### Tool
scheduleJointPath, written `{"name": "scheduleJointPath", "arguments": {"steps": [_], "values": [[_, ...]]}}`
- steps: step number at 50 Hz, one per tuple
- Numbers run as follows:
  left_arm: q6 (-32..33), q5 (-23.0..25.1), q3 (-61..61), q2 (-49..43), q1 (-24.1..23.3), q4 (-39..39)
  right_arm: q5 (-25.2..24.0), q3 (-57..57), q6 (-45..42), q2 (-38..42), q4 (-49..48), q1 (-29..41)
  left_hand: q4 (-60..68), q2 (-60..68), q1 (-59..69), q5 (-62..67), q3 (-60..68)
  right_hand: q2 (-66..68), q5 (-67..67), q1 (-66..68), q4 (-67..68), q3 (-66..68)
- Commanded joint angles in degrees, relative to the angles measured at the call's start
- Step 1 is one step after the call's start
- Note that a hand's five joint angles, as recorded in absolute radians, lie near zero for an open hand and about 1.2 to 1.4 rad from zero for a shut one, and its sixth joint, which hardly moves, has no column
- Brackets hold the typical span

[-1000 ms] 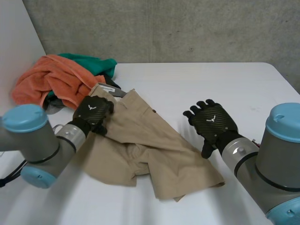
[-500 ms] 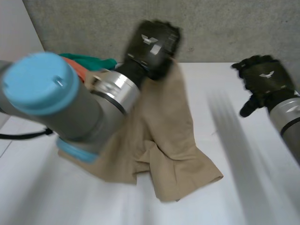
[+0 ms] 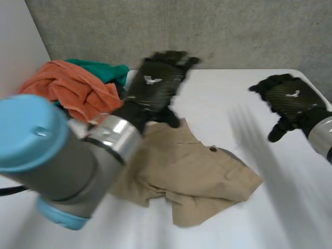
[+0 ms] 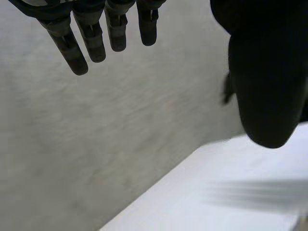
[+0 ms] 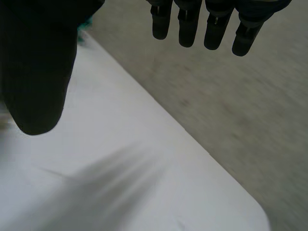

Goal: Fold the laundry.

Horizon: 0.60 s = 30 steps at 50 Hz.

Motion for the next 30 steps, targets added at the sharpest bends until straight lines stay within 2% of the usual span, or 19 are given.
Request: {"name": "scheduleJointPath", "arguments": {"steps": [1,6,7,10,15,18,25,30], "values": [[5.1,-1.25,-14.35,9.51,13.32,-6.75,-1.18,-1.37,-3.96,-0.65,4.84,8.21,-1.47,-1.77,-0.89,-2.76,-1.97,-1.97,-2.73,-3.06,-1.82,-1.83],[5.45,1.12,-20.51,11.71,23.96,-7.46,2.33,-4.97,-2.29,1.19,5.46,14.82,-1.47,-1.77,-0.89,-2.76,-1.97,-1.97,-2.73,-3.06,-1.82,-1.83],[4.84,2.35,-21.3,11.71,27.28,-7.72,4.08,-7.07,-1.76,3.29,6.16,17.09,-1.47,-1.77,-0.89,-2.76,-1.97,-1.97,-2.73,-3.06,-1.82,-1.83],[2.83,6.12,-22.18,11.01,31.95,-9.29,6.9,-9.98,-1.41,6.28,8.53,19.83,-1.47,-1.77,-0.89,-2.76,-1.97,-1.97,-2.73,-3.06,-1.82,-1.83],[1.41,11.05,-21.57,8.03,34.78,-13.34,11.47,-16.92,-1.41,12.95,14.5,24.83,-1.47,-1.77,-0.89,-2.76,-1.97,-1.97,-2.73,-3.06,-1.82,-1.83],[1.67,12.46,-19.91,4.61,35.48,-14.31,12.01,-20.09,-1.23,16.39,15.66,26.34,-1.47,-1.77,-0.89,-2.76,-1.97,-1.97,-2.73,-3.06,-1.82,-1.83],[2.72,10.28,-11.75,-5.76,35.66,-13.7,14.99,-33.69,3.06,28.25,15.22,28.27,1.42,1.12,2.01,0.14,0.93,-1.97,-2.73,-3.06,-1.82,-1.83],[3.96,7.55,-5.93,-11.48,35.22,-14.66,16.58,-42.41,7.2,34.23,14.08,27.92,9.15,8.85,9.74,7.86,8.66,-1.97,-2.73,-3.06,-1.82,-1.83]]}}
